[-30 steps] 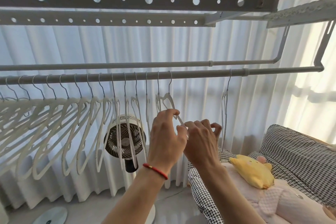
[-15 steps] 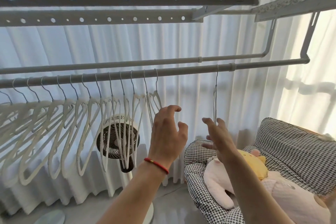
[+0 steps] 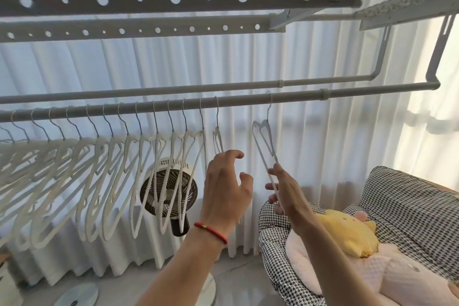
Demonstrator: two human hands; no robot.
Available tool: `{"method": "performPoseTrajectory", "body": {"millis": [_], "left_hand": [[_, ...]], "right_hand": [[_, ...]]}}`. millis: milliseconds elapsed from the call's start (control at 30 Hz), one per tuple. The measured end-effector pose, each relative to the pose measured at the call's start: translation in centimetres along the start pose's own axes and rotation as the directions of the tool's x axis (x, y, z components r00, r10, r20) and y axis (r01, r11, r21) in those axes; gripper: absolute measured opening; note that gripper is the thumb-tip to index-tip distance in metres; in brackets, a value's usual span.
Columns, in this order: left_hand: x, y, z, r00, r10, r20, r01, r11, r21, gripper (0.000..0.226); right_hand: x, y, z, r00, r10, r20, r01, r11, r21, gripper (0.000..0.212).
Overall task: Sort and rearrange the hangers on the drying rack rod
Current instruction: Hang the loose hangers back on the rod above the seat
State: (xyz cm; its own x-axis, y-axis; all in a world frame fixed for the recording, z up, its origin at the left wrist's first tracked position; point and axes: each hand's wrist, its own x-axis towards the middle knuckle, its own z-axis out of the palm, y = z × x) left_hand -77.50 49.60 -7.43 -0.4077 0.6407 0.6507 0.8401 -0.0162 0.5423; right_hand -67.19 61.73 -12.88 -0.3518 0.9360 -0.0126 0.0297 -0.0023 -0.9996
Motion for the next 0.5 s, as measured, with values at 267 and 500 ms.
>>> {"method": "performPoseTrajectory", "body": {"millis": [267, 500], "left_hand": [[0.3, -0.5, -0.6, 1.0, 0.007, -0.026, -0.006, 0.999, 0.034, 0.036], [0.2, -0.7, -1.0, 0.999, -0.002, -0.046, 0.004, 0.999, 0.034, 0.037]], "right_hand": [[-0.6, 0.0, 2.4, 0.996, -0.032, 0.085, 0.045, 0.988, -0.148, 0.049], [-0.8, -0.1, 3.8, 0.99, -0.016, 0.138, 0.032, 0.992, -0.119, 0.049]]}}
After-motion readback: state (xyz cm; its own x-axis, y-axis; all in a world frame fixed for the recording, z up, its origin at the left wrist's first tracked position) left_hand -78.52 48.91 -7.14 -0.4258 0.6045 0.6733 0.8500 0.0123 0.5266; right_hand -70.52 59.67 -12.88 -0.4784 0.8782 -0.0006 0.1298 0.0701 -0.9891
